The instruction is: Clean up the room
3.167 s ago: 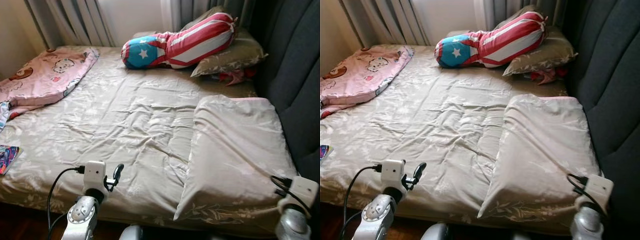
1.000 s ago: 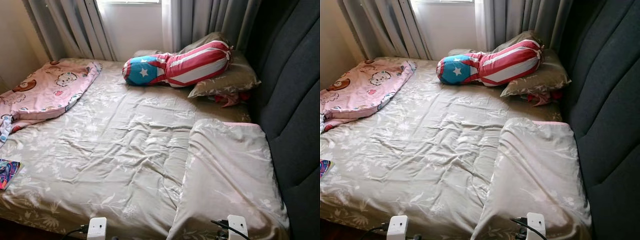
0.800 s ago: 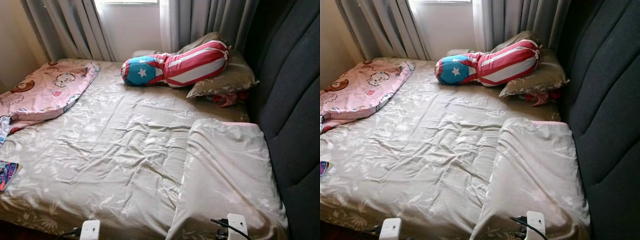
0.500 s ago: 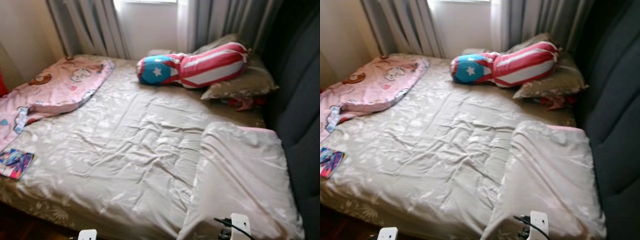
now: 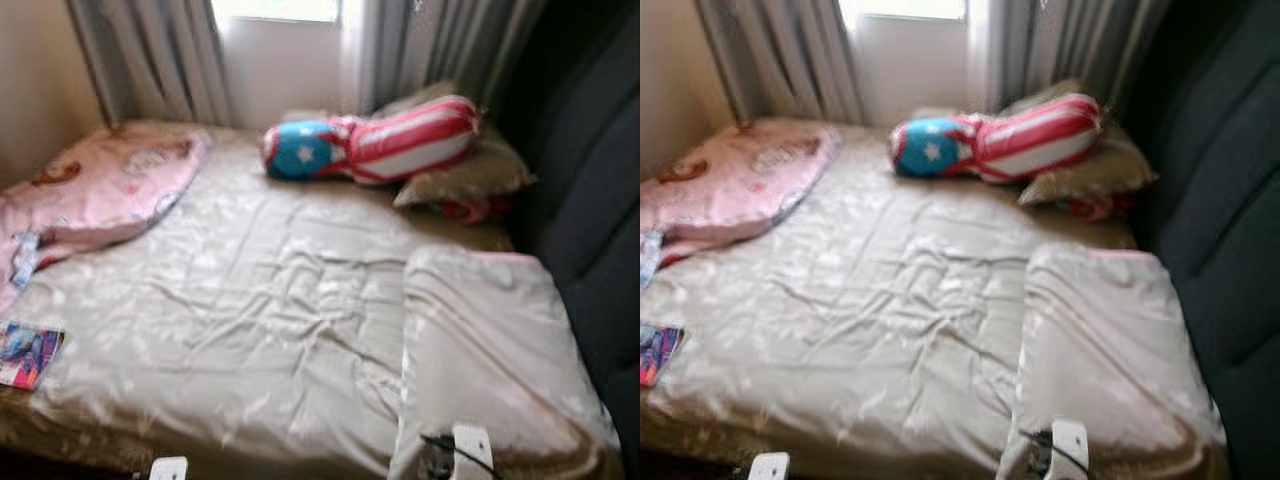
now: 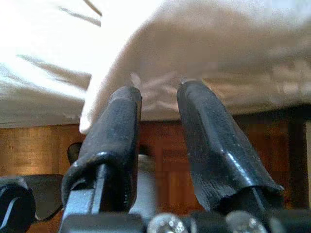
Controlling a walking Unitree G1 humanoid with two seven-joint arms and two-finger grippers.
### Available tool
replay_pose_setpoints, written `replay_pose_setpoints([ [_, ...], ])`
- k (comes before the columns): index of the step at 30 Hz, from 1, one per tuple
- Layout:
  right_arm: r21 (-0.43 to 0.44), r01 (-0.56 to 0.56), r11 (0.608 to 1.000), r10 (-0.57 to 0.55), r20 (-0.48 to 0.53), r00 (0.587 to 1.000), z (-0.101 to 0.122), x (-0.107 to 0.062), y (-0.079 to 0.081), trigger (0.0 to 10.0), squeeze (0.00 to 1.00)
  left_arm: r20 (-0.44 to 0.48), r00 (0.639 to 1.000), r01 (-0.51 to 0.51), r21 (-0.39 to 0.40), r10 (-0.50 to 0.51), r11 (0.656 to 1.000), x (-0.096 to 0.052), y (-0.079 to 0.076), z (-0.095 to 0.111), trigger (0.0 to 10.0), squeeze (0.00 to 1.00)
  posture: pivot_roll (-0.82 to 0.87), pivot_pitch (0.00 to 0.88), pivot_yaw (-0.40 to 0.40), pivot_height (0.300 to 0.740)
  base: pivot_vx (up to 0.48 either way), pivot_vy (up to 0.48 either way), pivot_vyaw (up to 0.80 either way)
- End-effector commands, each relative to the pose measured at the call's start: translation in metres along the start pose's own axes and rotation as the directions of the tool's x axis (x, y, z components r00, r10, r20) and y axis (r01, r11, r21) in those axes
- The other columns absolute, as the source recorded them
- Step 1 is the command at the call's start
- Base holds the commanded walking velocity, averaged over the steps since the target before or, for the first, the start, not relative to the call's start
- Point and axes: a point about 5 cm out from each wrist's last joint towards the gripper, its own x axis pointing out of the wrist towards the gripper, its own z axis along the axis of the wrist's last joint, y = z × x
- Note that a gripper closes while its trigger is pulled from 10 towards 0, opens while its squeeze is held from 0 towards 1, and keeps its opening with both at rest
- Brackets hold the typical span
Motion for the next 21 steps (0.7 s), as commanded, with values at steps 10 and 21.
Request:
replay_pose_setpoints([
  [10, 0.004, 0.007, 1.0, -0.007, -0.022, 1.0, -0.0038, -0.0006, -0.0012, 10.0, 0.0, -0.005, 1.0, 0.007, 0.009, -0.007, 1.0, 0.0005, -0.003, 0.0001, 10.0, 0.0, 0.01, 0.0, 0.014, 0.74, 0.0, 0.382, 0.0],
  [21, -0.003, -0.002, 1.0, 0.002, -0.021, 1.0, -0.0034, -0.0005, -0.0004, 10.0, 0.0, -0.002, 1.0, 0.005, 0.006, -0.005, 1.0, 0.001, -0.0034, 0.0022, 10.0, 0.0, 0.01, 0.0, 0.015, 0.74, 0.0, 0.383, 0.0],
])
